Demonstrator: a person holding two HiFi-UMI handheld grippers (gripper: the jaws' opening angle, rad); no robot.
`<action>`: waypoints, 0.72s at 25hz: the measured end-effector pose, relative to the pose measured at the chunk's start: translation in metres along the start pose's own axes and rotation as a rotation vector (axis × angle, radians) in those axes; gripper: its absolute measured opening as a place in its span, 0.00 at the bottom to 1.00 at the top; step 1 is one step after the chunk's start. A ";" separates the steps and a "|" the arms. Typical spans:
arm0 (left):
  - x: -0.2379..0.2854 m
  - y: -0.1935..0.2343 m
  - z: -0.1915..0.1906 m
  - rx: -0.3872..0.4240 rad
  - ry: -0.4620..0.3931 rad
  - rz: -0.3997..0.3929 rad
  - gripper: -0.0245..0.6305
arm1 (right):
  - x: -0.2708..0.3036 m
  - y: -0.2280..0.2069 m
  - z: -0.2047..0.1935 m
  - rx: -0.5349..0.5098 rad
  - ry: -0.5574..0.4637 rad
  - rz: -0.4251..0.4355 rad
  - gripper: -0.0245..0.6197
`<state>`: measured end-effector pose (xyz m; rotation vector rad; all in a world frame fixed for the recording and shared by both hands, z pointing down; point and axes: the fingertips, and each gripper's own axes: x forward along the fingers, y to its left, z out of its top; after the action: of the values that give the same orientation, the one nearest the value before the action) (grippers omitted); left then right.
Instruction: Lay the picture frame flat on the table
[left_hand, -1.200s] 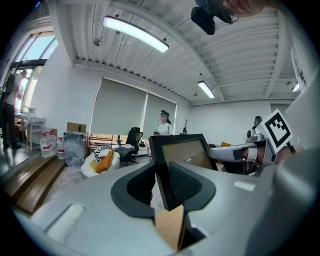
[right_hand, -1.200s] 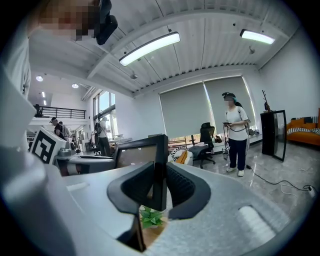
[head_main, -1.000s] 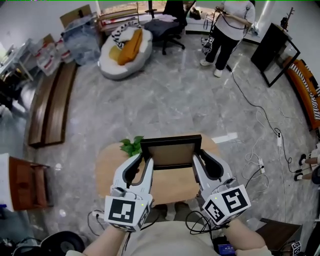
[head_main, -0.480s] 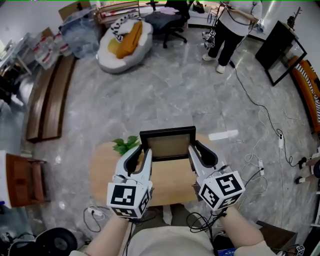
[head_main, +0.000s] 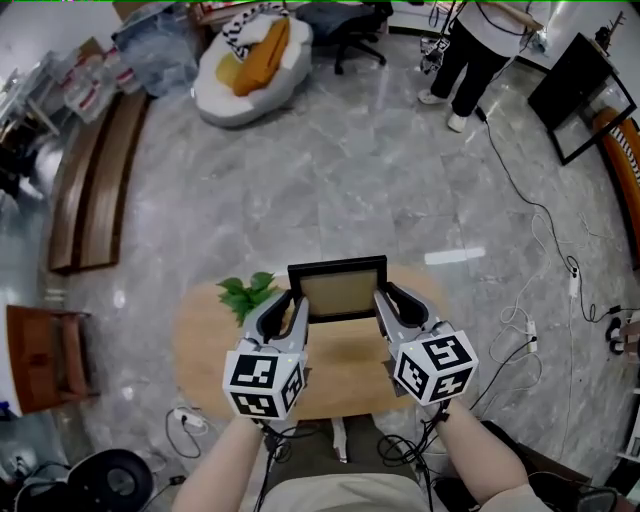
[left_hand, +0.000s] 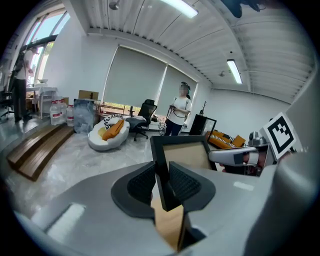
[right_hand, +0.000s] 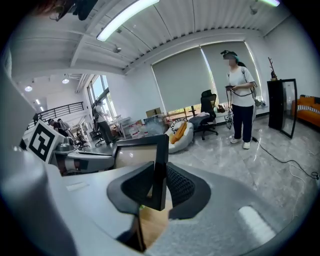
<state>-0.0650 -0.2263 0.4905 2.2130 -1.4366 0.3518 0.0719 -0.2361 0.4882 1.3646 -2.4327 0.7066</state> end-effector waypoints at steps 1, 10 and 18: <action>0.008 0.004 -0.008 -0.007 0.014 -0.001 0.20 | 0.008 -0.005 -0.009 0.007 0.014 -0.002 0.16; 0.071 0.034 -0.095 -0.092 0.141 0.000 0.19 | 0.068 -0.047 -0.098 0.077 0.140 -0.026 0.16; 0.122 0.055 -0.173 -0.176 0.254 0.028 0.19 | 0.111 -0.080 -0.170 0.101 0.239 -0.049 0.15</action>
<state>-0.0572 -0.2508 0.7073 1.9334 -1.3095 0.4783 0.0802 -0.2613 0.7048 1.2886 -2.1975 0.9333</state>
